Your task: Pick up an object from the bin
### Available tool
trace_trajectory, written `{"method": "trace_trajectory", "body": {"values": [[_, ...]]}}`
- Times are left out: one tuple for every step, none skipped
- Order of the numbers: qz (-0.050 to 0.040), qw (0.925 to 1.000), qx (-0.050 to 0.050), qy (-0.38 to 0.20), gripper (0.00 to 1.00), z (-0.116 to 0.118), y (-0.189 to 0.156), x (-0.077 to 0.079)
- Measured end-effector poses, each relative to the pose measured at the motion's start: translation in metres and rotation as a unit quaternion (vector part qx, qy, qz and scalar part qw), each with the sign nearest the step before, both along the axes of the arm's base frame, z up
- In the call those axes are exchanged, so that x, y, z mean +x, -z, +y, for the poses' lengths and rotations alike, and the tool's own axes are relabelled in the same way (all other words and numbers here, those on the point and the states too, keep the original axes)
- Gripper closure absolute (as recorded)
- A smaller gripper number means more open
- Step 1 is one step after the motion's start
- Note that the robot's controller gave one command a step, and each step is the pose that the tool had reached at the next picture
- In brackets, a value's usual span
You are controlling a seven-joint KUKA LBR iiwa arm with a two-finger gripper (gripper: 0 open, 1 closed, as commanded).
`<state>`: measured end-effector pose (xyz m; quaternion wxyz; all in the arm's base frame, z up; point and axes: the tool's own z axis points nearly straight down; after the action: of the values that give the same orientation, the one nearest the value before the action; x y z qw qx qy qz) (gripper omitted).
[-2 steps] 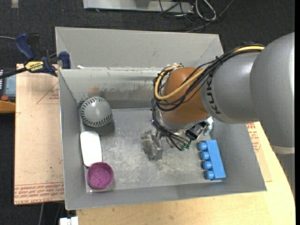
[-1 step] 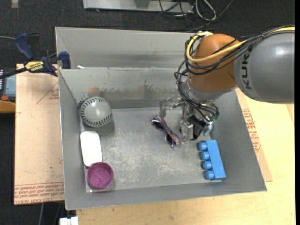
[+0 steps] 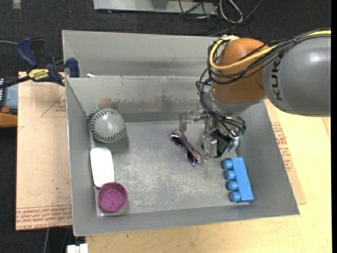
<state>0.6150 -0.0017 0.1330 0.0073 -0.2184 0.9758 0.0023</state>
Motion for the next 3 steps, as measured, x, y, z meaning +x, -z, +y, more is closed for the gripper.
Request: {"method": "trace_trajectory", "body": {"values": [[-0.0012,0.9984,0.002,0.056,0.00,-0.036,0.003,0.004],[-0.0011,0.9957,0.002,0.093,1.00,-0.023,0.023,0.030],[-0.0011,0.9957,0.002,0.093,1.00,-0.023,0.023,0.030]]}}
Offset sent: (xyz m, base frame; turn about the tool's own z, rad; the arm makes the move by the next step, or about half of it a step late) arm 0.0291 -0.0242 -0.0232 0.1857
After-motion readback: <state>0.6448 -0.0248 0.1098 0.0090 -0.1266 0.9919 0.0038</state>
